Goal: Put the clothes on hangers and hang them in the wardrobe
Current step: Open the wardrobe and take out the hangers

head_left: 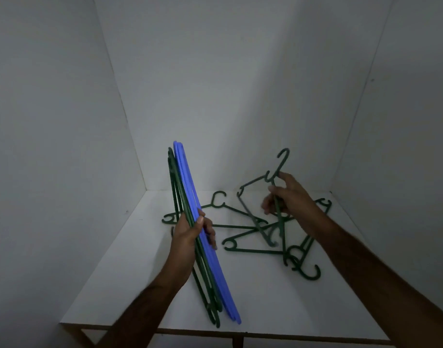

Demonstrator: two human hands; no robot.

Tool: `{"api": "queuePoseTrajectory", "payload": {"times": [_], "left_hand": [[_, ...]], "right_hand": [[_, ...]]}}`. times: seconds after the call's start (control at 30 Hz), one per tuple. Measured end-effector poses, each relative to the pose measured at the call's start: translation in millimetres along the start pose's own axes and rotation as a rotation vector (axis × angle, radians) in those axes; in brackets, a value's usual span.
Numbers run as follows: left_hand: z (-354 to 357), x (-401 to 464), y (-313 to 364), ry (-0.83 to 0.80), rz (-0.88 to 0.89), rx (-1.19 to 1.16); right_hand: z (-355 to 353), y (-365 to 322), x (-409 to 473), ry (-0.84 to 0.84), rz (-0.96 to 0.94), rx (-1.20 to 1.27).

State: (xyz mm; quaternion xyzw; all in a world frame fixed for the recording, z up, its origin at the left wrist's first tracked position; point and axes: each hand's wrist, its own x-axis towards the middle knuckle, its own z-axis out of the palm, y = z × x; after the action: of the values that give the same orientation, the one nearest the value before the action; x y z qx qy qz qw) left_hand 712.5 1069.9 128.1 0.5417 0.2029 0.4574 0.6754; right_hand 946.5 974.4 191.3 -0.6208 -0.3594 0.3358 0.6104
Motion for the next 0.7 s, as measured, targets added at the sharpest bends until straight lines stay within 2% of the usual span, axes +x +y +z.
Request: {"api": "queuePoseTrajectory", "payload": {"times": [0.13,0.2,0.33,0.4,0.5,0.57,0.63,0.7], "left_hand": [[15.3,-3.9,10.1,-0.146,0.21,0.202],[21.8,-5.9,15.1,-0.157,0.232,0.269],[26.0,-8.2,15.7,-0.095,0.19,0.221],[21.9,-7.1,19.8,-0.051,0.184,0.154],[11.9,-5.9,31.4,-0.031,0.186,-0.077],[4.2,-4.5,42.6,0.025,0.194,-0.191],[-8.3,-3.5,50.7,0.059,0.2,-0.21],[-23.3,-5.0,57.4,0.097,0.185,-0.166]], "right_hand": [[42.6,-49.1,-20.0,-0.212,0.049,0.364],[65.4,-56.1,-21.3,-0.275,0.104,0.505],[102.7,-58.4,-8.1,-0.441,0.22,0.506],[115.1,-55.4,4.7,-0.497,0.182,0.424],[115.6,-44.1,27.7,-0.536,0.058,0.224],[98.6,-23.4,44.8,-0.512,-0.038,-0.013],[70.0,12.7,61.3,-0.427,-0.119,-0.434],[43.5,56.8,65.9,-0.467,-0.103,-1.0]]}}
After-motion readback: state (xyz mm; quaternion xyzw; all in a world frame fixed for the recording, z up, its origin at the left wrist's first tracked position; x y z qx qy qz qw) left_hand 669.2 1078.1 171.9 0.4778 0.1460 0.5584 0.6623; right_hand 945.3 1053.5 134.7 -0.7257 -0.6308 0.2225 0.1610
